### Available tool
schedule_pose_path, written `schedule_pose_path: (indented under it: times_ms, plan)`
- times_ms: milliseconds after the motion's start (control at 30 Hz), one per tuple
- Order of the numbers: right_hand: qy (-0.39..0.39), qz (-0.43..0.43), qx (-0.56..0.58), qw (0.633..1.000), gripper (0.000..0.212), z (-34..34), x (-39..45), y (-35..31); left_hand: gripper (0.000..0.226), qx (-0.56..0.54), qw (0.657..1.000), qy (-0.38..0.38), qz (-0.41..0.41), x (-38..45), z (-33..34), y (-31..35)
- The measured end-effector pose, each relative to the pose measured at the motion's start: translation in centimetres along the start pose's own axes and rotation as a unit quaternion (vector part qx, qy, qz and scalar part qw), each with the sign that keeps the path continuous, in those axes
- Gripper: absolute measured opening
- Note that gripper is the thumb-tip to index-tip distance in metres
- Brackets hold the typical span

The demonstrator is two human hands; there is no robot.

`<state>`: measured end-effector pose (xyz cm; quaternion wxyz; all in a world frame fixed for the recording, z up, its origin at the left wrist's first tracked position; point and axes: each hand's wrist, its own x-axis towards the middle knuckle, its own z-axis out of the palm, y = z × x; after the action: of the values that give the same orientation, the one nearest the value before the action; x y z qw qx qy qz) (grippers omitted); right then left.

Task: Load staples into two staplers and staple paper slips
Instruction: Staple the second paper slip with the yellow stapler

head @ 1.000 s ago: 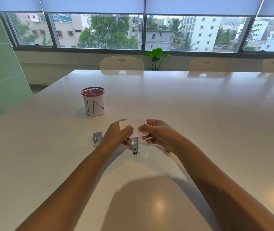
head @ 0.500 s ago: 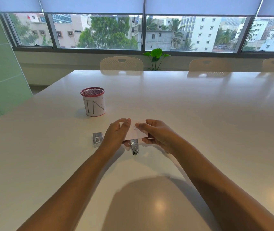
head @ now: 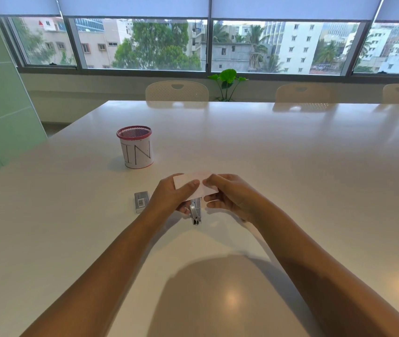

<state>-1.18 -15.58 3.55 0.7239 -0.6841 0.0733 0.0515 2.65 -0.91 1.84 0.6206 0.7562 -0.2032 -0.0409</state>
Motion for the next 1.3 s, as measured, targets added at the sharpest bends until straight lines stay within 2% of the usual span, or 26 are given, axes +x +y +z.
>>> schedule_pose_path:
  times_ms: [200, 400, 467, 533, 600, 667, 733, 933, 1067, 1167, 1233, 1300]
  plan:
    - [-0.002, 0.007, -0.016, 1.000, 0.017, -0.1, -0.1, -0.1, 0.011, 0.001, 1.000, -0.002, 0.001, 0.1, 0.0, 0.0]
    - [0.022, -0.016, 0.021, 0.999, 0.007, -0.1, -0.2, -0.1, 0.020, -0.005, 1.000, 0.020, 0.003, 0.5, -0.3, -0.9]
    - [0.035, -0.021, 0.049, 0.998, 0.007, -0.3, -0.1, 0.0, 0.029, -0.006, 0.997, 0.073, -0.006, 1.0, -0.9, -1.5]
    - [0.054, -0.034, 0.069, 0.996, 0.011, -0.4, 0.2, 0.2, 0.037, -0.021, 0.986, 0.167, -0.012, 1.3, -1.6, -2.0]
    - [0.114, -0.068, -0.003, 0.991, 0.021, -0.4, 0.5, 0.3, 0.036, 0.063, 0.962, 0.266, 0.006, 1.3, -2.5, -2.5]
    - [0.187, -0.113, -0.115, 0.969, 0.027, -0.5, 0.9, 0.5, 0.032, 0.144, 0.929, 0.341, 0.007, 1.3, -3.2, -3.0]
    - [0.219, -0.150, -0.155, 0.952, 0.030, -0.4, 1.5, 0.3, 0.032, 0.156, 0.915, 0.372, 0.007, 1.5, -3.6, -3.4]
    - [0.214, -0.251, -0.224, 0.917, 0.026, 2.8, 4.4, -2.9, 0.036, 0.175, 0.916, 0.360, 0.008, 2.2, -3.6, -4.4]
    - [0.218, -0.275, -0.249, 0.902, 0.016, 5.7, 7.9, -6.6, 0.030, 0.240, 0.896, 0.373, 0.010, 2.2, -3.7, -4.3]
    - [0.223, -0.295, -0.275, 0.887, 0.015, 7.9, 10.3, -8.6, 0.026, 0.288, 0.880, 0.377, -0.033, 2.2, -3.6, -4.4]
    - [0.234, -0.308, -0.317, 0.866, 0.016, 9.2, 11.8, -9.4, 0.026, 0.301, 0.881, 0.364, -0.039, 2.1, -3.4, -4.3]
    - [0.258, -0.312, -0.397, 0.824, 0.018, 10.3, 13.1, -9.8, 0.026, 0.314, 0.882, 0.350, -0.027, 1.9, -3.1, -4.1]
